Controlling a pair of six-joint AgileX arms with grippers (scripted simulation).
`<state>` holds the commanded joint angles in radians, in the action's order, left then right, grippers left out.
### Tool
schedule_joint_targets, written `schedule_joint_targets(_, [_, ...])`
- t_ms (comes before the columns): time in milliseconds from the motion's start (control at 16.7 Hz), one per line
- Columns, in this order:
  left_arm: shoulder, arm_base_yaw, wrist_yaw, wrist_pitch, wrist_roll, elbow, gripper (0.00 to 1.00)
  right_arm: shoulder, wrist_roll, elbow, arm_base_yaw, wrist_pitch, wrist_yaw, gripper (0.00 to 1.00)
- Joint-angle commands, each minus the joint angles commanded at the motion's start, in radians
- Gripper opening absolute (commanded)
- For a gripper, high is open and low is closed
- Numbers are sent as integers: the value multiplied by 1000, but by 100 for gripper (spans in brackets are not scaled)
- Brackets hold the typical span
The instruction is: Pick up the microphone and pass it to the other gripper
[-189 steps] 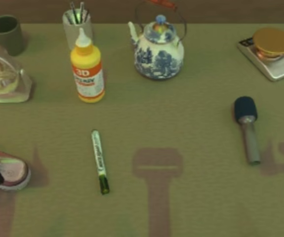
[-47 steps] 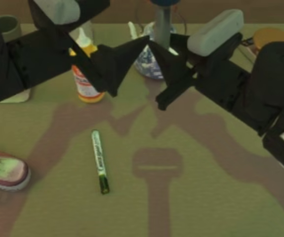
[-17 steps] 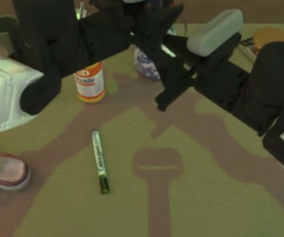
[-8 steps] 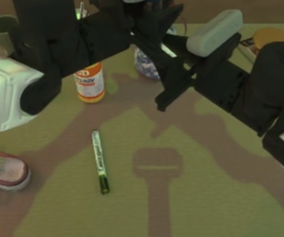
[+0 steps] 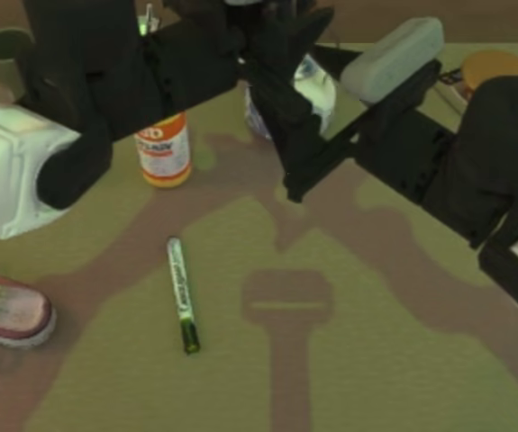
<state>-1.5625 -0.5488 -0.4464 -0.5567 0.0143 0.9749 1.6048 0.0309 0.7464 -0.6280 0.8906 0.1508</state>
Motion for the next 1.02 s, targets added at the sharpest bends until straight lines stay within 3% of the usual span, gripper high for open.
schedule_joint_targets(600, [5, 12, -7, 2, -1, -6, 0, -17, 0, -16, 2, -2, 3, 100])
schedule_joint_targets(1020, [76, 144, -127, 9, 5, -70, 0, -253, 1, -227, 31, -26, 43, 100])
